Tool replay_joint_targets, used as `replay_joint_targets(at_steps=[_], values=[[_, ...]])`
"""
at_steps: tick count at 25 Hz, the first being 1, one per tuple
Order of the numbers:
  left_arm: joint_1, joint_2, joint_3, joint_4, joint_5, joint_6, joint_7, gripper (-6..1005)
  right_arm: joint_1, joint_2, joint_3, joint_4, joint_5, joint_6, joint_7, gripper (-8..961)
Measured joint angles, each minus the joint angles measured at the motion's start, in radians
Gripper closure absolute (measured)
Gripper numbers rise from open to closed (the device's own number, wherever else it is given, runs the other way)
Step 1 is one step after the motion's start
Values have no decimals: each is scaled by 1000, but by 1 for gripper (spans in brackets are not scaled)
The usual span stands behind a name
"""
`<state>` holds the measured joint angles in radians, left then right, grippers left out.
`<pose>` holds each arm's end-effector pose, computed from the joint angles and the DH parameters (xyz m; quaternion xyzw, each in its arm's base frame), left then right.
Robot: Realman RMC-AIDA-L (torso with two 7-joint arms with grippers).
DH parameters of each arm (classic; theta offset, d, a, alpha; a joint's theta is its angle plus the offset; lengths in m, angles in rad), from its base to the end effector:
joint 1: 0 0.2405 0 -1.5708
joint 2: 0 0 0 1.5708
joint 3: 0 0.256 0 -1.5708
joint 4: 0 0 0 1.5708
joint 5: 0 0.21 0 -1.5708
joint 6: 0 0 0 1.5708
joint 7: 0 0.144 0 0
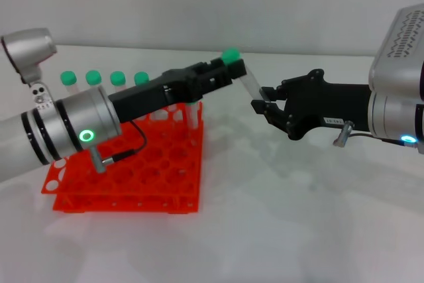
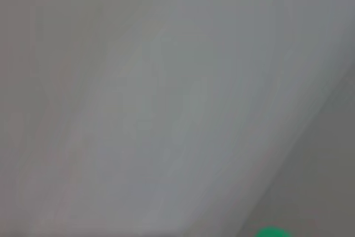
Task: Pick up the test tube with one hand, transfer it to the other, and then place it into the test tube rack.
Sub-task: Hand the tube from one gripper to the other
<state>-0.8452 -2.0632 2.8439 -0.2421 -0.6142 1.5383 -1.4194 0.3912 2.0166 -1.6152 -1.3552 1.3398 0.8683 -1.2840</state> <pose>-0.2038 0.3770 -0.0238 -0.8315 -0.3446 -0.4236 0.1025 0.1315 0.3632 -0.0165 -0.9528 0.0746 0.1571 0.2489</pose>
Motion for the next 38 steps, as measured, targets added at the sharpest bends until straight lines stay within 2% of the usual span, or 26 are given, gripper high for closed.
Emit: replay_joint_targets(at_steps=[7, 23, 31, 38], values=[[-19, -7, 0, 0, 44, -5, -3, 363, 3, 1, -10, -6, 5, -1, 6, 665], [-11, -9, 0, 1, 36, 5, 16, 464, -1, 1, -18, 6, 4, -2, 12, 636], [-11, -10, 0, 1, 28, -1, 24, 768, -6, -2, -17, 5, 2, -2, 11, 621], [-9, -11, 0, -2, 27, -3, 30, 773, -9, -8, -9, 5, -16, 7, 15, 608]])
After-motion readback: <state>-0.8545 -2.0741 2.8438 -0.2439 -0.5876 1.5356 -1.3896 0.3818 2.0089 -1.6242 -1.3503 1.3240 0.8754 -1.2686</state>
